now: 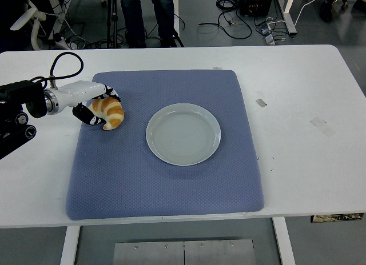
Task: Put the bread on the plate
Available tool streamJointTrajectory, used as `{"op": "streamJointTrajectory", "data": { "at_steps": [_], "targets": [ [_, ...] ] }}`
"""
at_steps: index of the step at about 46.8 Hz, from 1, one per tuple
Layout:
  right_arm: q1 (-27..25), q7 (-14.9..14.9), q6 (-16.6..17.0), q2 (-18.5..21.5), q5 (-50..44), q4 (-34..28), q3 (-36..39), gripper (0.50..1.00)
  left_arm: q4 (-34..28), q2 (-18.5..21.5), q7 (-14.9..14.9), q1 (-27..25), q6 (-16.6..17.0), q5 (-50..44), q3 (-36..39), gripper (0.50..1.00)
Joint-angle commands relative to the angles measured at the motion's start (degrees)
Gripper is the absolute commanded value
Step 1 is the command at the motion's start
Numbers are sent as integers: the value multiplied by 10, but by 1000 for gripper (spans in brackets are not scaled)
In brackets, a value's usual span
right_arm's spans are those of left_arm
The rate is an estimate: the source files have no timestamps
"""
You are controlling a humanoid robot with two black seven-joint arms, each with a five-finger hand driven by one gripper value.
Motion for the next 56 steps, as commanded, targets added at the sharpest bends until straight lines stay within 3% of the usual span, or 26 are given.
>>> {"op": "streamJointTrajectory", "data": {
  "at_steps": [1, 18, 25, 36, 47, 56],
  "targets": [
    [0, 0, 0, 0, 0, 0, 0, 1000, 0, 1, 1, 0, 0, 0, -2, 652],
    [0, 0, 0, 0, 0, 0, 0, 1000, -9, 2, 2, -40, -1, -14, -19, 649],
    [0, 0, 0, 0, 0, 0, 0, 1000, -17, 3, -1, -55, -17, -40, -26, 628],
    [0, 0, 0, 0, 0, 0, 0, 1000, -84, -2, -1, -56, -18, -43, -31, 611],
    [0, 0, 0, 0, 0, 0, 0, 1000, -99, -54, 1, -56, -22, -30, -37, 614],
    [0, 0, 0, 0, 0, 0, 0, 1000, -104, -98, 1, -52, -23, 35, -38, 621]
  ]
}}
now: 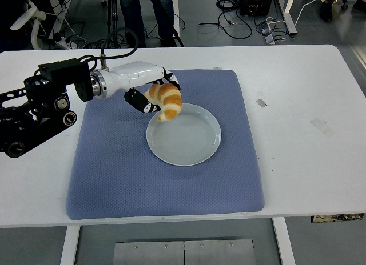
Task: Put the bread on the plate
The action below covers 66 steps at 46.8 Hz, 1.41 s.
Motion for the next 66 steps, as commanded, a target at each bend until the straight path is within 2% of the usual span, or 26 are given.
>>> {"op": "streamJointTrajectory", "data": {
  "at_steps": [1, 8, 35, 40, 45, 53, 66],
  "targets": [
    [0, 0, 0, 0, 0, 0, 0, 1000, 0, -14, 0, 2, 1, 17, 0, 621],
    [0, 0, 0, 0, 0, 0, 0, 1000, 0, -29, 1, 4, 1, 27, 5, 625],
    [0, 0, 0, 0, 0, 0, 0, 1000, -1, -37, 1, 28, 3, 52, 14, 639],
    [0, 0, 0, 0, 0, 0, 0, 1000, -2, -37, 1, 28, 3, 50, 13, 686],
    [0, 0, 0, 0, 0, 0, 0, 1000, -11, -37, 0, 28, 3, 49, 13, 711],
    [0, 0, 0, 0, 0, 0, 0, 1000, -15, -36, 0, 28, 3, 44, 13, 805],
    [0, 0, 0, 0, 0, 0, 0, 1000, -15, -31, 0, 28, 2, 44, 17, 822]
  ]
}}
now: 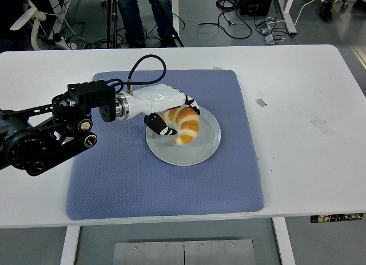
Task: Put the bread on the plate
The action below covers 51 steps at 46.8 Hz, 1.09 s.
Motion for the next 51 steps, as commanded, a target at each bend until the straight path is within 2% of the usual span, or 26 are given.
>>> {"op": "streamJointTrajectory", "data": {
  "at_steps": [1, 13, 18, 26, 31, 39, 47, 51],
  "targets": [
    [0, 0, 0, 0, 0, 0, 0, 1000, 1, 2, 0, 0, 0, 0, 2, 824],
    [0, 0, 0, 0, 0, 0, 0, 1000, -2, 20, -1, -5, -1, -13, -3, 872],
    [0, 0, 0, 0, 0, 0, 0, 1000, -1, 45, -1, -25, 0, -80, -1, 898],
    [0, 0, 0, 0, 0, 0, 0, 1000, 0, 81, -4, -71, 3, -155, -7, 901],
    [0, 0, 0, 0, 0, 0, 0, 1000, 0, 98, -6, -79, 10, -192, -15, 901],
    [0, 0, 0, 0, 0, 0, 0, 1000, 0, 115, -7, -71, 39, -249, -32, 899],
    [0, 0, 0, 0, 0, 0, 0, 1000, 0, 159, -11, -55, 105, -305, -39, 886],
    [0, 0, 0, 0, 0, 0, 0, 1000, 1, 182, -31, -47, 138, -330, -40, 875]
  ]
}}
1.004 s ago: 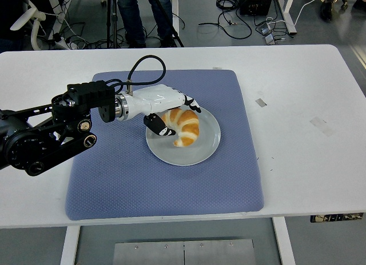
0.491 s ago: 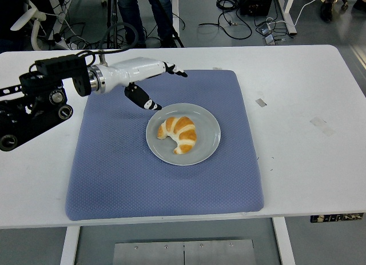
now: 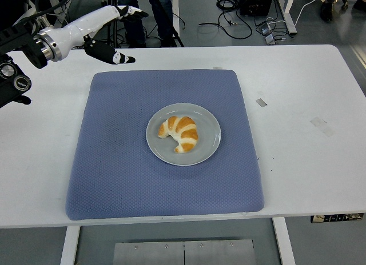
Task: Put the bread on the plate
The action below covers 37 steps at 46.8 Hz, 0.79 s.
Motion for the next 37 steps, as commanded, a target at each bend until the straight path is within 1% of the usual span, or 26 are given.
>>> {"op": "streamJointTrajectory", "data": {
  "at_steps": [1, 4, 9, 15, 19, 22, 28, 32, 37],
  "targets": [
    [0, 0, 0, 0, 0, 0, 0, 1000, 1, 20, -18, 9, 31, -24, -1, 872],
    [0, 0, 0, 0, 0, 0, 0, 1000, 2, 33, -29, 17, 54, -55, -5, 869],
    [0, 0, 0, 0, 0, 0, 0, 1000, 13, 44, -35, 33, 90, -105, -11, 869],
    [0, 0, 0, 0, 0, 0, 0, 1000, 21, 45, -44, 65, 143, -150, -23, 869],
    [0, 0, 0, 0, 0, 0, 0, 1000, 24, 44, -46, 87, 164, -179, -33, 868],
    [0, 0, 0, 0, 0, 0, 0, 1000, 31, 43, -52, 102, 172, -196, -45, 864],
    [0, 0, 1, 0, 0, 1, 0, 1000, 54, 40, -55, 122, 173, -255, -71, 863],
    [4, 0, 1, 0, 0, 6, 2, 1000, 68, 40, -56, 126, 172, -290, -74, 863],
    [7, 0, 1, 0, 0, 6, 2, 1000, 79, 41, -59, 126, 172, -296, -75, 864]
  ]
}}
